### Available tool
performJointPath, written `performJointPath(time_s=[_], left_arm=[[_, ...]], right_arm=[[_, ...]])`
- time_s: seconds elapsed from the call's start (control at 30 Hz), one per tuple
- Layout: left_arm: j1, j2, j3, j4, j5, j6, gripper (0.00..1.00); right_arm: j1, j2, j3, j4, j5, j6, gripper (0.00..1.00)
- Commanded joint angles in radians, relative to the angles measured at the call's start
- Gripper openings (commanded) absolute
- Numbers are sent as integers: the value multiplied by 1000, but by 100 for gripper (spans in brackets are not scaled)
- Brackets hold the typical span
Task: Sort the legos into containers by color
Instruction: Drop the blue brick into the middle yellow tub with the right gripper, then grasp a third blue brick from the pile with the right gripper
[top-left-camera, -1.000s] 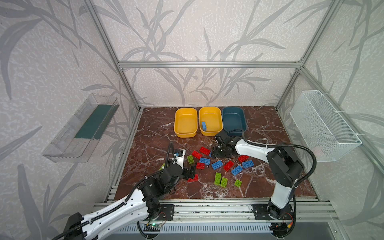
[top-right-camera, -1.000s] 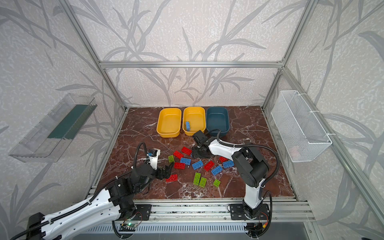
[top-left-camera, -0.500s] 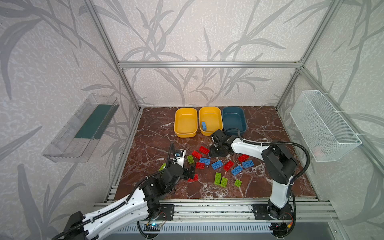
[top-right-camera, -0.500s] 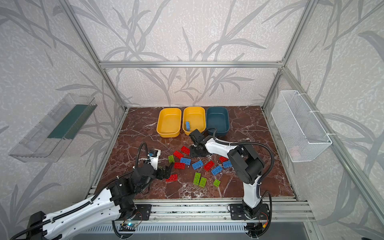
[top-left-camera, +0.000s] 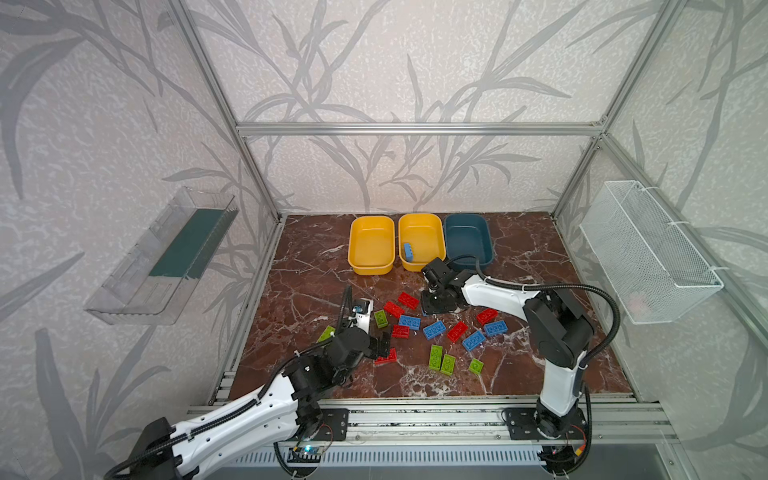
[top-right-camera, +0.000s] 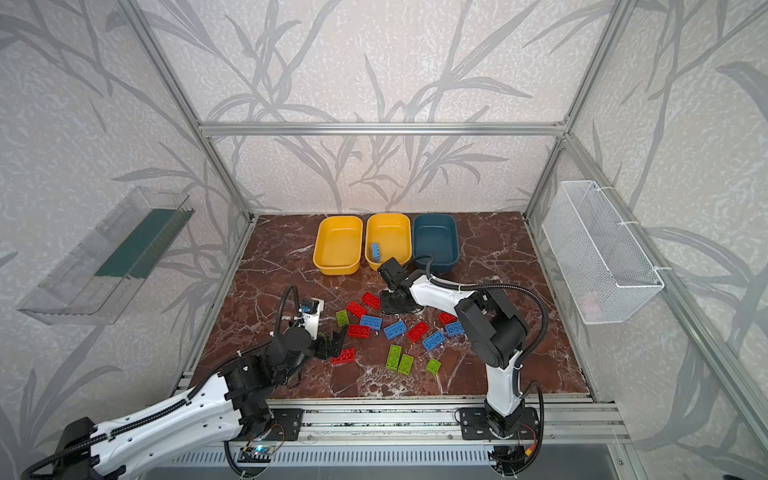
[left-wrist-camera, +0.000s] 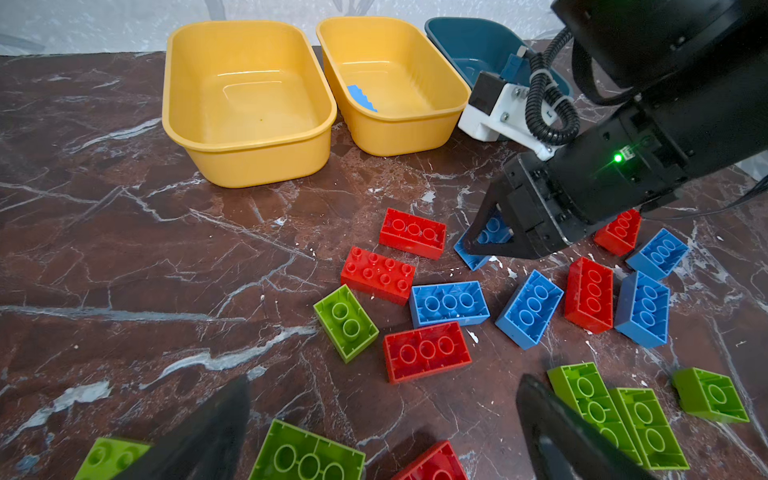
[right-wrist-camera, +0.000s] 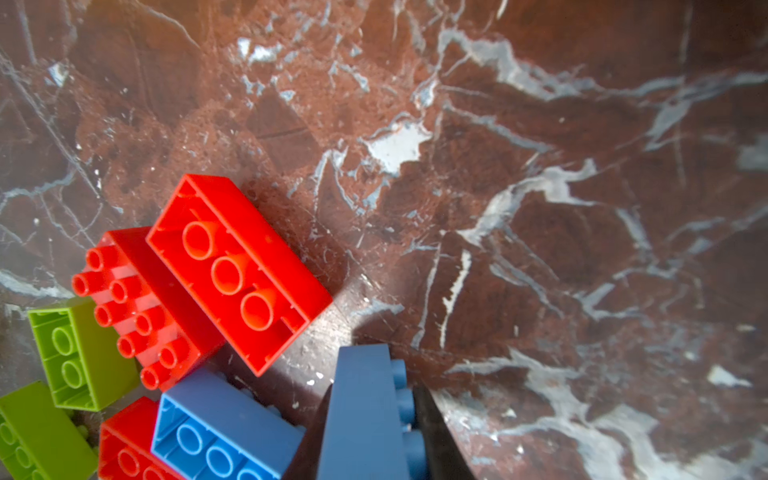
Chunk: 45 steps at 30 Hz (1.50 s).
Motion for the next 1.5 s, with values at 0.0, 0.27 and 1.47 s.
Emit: performJointPath(time_s=[0.0, 0.27, 1.47], left_arm=[[-3, 27, 22, 32, -26, 19, 99], [5, 166, 86, 85, -55, -8, 99], [168, 252, 197, 55, 232, 25, 99]], right_arm=[[-22, -55, 68, -49, 19, -35, 20], [-98, 3, 289, -76, 37, -107, 20], [-124, 27, 448, -326, 29, -258, 81]])
